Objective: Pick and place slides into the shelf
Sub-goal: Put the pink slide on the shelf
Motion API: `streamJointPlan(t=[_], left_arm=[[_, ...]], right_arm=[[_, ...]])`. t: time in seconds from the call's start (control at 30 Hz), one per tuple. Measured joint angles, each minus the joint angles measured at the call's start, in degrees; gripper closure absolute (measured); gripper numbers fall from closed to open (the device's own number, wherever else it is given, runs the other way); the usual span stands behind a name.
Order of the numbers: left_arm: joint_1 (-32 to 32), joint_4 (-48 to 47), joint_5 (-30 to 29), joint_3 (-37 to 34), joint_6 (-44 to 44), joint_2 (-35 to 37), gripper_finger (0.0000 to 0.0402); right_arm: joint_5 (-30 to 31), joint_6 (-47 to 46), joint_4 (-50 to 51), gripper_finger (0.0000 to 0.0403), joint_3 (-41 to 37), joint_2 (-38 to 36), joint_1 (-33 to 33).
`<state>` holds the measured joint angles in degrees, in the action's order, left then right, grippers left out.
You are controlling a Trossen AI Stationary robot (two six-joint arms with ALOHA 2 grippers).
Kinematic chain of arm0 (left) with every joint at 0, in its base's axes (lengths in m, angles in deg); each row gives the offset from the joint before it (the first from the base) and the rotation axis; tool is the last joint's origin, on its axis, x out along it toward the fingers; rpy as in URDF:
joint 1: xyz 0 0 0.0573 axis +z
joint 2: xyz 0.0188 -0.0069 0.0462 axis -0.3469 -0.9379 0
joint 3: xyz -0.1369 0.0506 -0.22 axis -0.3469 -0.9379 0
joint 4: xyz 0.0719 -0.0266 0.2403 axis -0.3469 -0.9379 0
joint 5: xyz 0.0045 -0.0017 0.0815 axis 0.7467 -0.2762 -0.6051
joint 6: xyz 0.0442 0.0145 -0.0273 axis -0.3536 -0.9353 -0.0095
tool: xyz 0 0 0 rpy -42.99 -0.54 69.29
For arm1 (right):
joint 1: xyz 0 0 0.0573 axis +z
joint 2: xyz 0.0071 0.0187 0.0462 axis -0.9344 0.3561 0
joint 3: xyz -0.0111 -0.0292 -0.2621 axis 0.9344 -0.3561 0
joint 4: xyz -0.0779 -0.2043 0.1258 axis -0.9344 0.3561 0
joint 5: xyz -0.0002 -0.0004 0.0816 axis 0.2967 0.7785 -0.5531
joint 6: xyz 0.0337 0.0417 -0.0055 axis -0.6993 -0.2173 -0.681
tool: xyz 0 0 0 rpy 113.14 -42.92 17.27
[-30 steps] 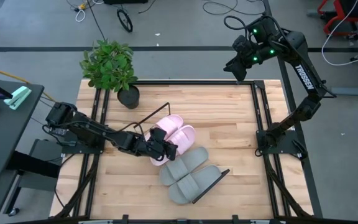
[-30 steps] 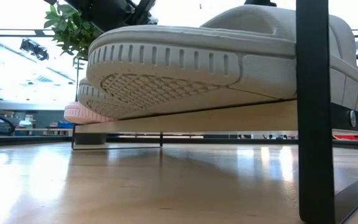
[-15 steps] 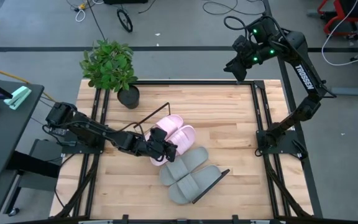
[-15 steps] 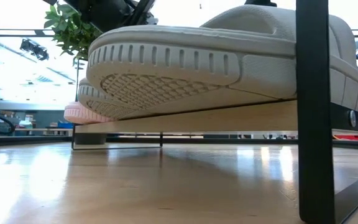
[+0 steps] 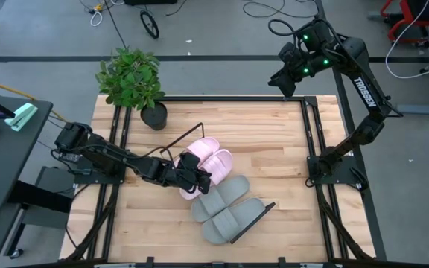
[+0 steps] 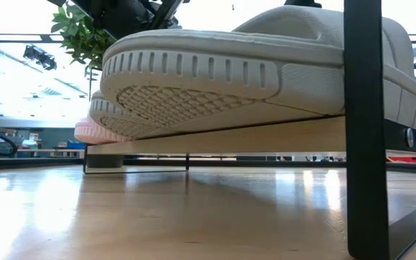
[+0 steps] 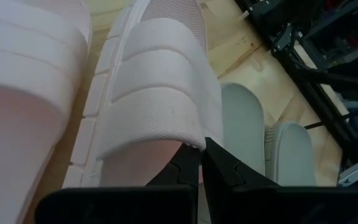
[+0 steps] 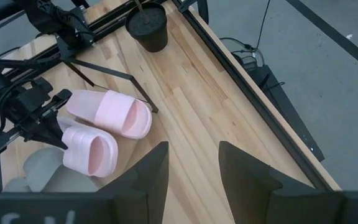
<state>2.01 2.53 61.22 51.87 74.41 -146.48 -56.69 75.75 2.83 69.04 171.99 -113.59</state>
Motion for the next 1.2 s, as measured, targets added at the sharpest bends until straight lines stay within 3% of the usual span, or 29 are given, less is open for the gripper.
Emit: streamJointPlan(t=[1.2], left_arm=[[0.2, -4.5, 0.0, 0.7, -18.0, -0.1, 0.0394]], right_arm=[[0.0, 0.0, 0.0, 0.0257, 0.0, 0.0, 0.0]])
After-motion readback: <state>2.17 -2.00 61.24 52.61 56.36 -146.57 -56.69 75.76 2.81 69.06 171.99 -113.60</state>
